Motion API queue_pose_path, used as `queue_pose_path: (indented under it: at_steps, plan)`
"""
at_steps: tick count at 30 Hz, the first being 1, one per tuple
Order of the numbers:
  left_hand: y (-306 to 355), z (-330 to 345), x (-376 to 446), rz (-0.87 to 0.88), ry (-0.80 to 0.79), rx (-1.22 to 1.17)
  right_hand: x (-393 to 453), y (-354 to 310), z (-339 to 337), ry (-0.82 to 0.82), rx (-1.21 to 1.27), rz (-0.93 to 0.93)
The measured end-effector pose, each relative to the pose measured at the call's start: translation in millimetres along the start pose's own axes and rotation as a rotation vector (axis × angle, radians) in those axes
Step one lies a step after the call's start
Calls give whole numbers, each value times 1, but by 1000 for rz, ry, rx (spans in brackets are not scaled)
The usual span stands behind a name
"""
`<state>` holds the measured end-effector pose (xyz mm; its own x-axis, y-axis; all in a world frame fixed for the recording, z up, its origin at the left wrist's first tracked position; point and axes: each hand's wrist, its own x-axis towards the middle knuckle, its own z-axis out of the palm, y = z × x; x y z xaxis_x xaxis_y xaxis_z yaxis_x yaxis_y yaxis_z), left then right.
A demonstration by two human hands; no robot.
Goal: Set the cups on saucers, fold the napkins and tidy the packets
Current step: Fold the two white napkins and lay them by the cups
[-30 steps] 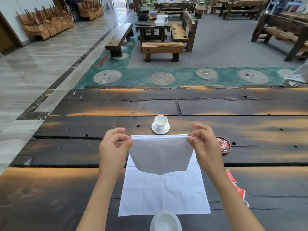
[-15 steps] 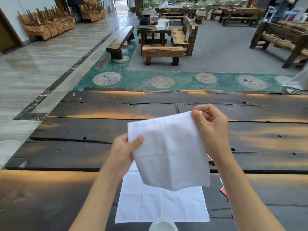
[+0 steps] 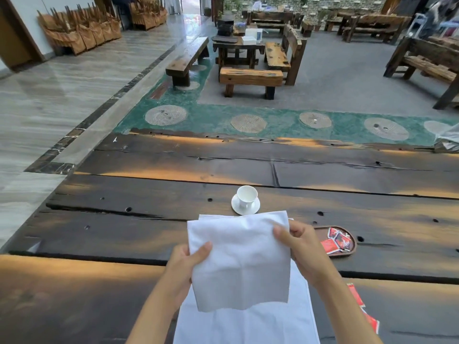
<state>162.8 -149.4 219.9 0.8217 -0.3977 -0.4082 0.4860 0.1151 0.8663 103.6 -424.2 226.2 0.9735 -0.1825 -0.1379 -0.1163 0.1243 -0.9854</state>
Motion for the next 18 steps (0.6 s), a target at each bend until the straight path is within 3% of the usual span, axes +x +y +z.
queue_pose_path:
  at_steps: [8, 18]
  plan:
    - [-3, -55, 24, -8, 50, -103, 33, 37, 49, -6, 40, 95]
    - [9, -145, 107, -79, 134, -4, 123, 78, 118, 31, 23, 203]
